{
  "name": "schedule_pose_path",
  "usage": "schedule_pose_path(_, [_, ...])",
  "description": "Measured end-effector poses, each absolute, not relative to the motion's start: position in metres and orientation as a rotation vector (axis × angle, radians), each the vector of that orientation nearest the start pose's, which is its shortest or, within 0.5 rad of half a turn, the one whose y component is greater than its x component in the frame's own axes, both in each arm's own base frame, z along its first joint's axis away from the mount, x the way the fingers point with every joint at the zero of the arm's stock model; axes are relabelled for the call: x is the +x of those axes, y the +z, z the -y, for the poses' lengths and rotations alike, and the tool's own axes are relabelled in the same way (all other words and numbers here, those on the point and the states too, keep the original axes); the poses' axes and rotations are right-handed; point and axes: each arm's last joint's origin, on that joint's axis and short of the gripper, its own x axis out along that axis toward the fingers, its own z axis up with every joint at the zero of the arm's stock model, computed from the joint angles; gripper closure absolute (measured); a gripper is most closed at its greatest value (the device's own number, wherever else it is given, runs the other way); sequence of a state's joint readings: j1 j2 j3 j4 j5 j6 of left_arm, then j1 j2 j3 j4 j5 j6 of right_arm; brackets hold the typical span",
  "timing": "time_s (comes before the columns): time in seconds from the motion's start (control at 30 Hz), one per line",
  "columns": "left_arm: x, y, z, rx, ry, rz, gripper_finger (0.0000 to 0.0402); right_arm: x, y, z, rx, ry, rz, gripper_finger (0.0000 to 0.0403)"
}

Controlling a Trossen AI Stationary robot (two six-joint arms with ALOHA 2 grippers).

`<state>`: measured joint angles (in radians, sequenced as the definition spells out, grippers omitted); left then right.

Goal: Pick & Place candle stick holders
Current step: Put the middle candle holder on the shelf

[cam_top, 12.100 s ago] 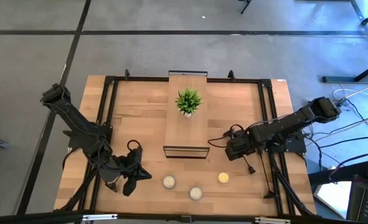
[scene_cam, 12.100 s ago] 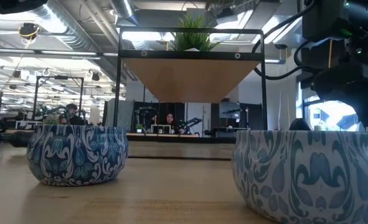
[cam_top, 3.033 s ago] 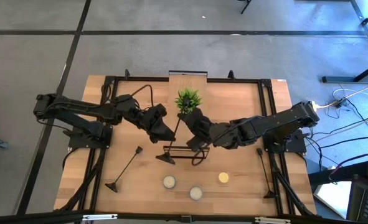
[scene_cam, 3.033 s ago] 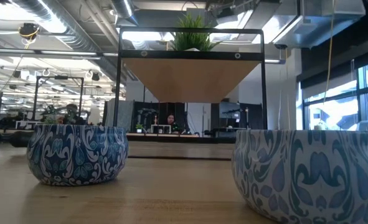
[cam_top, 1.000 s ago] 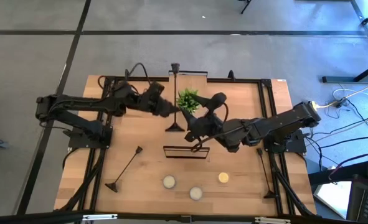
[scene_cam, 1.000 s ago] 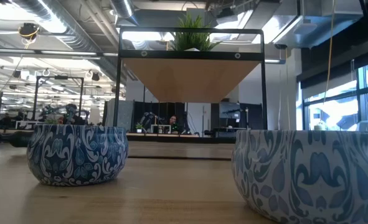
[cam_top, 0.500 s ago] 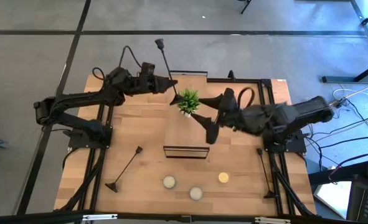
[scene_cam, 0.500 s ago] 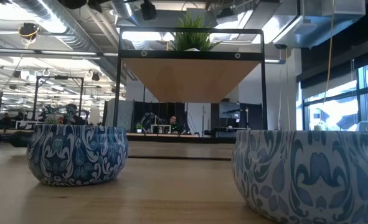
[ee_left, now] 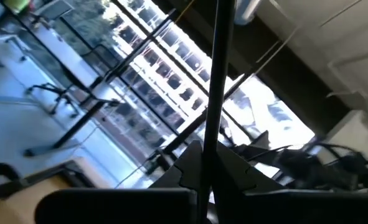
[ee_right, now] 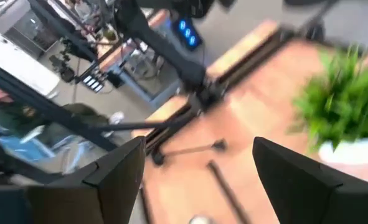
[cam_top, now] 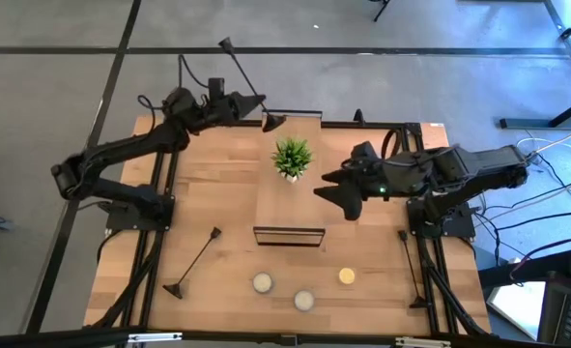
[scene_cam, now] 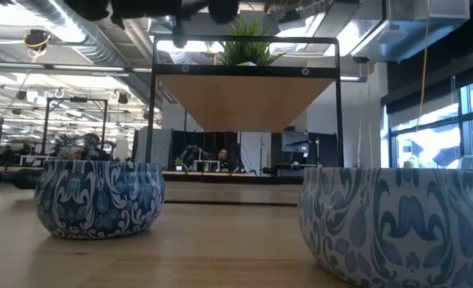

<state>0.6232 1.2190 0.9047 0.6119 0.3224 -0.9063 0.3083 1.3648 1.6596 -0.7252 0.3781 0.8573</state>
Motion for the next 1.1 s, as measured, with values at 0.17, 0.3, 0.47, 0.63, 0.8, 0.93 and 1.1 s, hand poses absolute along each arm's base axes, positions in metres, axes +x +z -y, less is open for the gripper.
schedule_pose_path(0.17, [0.212, 0.35, -0.173, -0.685, 0.227, 0.265, 0.0391, 0.256, 0.442, -0.066, 0.813, -0.317, -0.426, 0.0104])
schedule_pose_path(0.3, [0.204, 0.348, -0.181, -0.565, 0.211, 0.216, 0.0391, 0.253, 0.434, -0.059, 0.883, -0.409, -0.477, 0.0104])
schedule_pose_path(0.47, [0.202, 0.343, -0.183, -0.368, 0.192, 0.129, 0.0391, 0.248, 0.425, -0.046, 0.922, -0.558, -0.527, 0.0104])
schedule_pose_path(0.63, [0.202, 0.338, -0.184, -0.178, 0.216, 0.072, 0.0391, 0.245, 0.422, -0.034, 0.907, -0.684, -0.507, 0.0104])
schedule_pose_path(0.8, [0.205, 0.333, -0.187, -0.009, 0.225, 0.035, 0.0391, 0.244, 0.42, -0.026, 0.888, -0.744, -0.5, 0.0104])
schedule_pose_path(0.93, [0.215, 0.316, -0.197, -0.051, 0.229, -0.014, 0.0391, 0.246, 0.417, -0.023, 0.87, -0.765, -0.517, 0.0105])
schedule_pose_path(1.1, [0.23, 0.291, -0.211, -0.091, 0.219, -0.061, 0.0391, 0.248, 0.415, -0.021, 0.866, -0.765, -0.536, 0.0105])
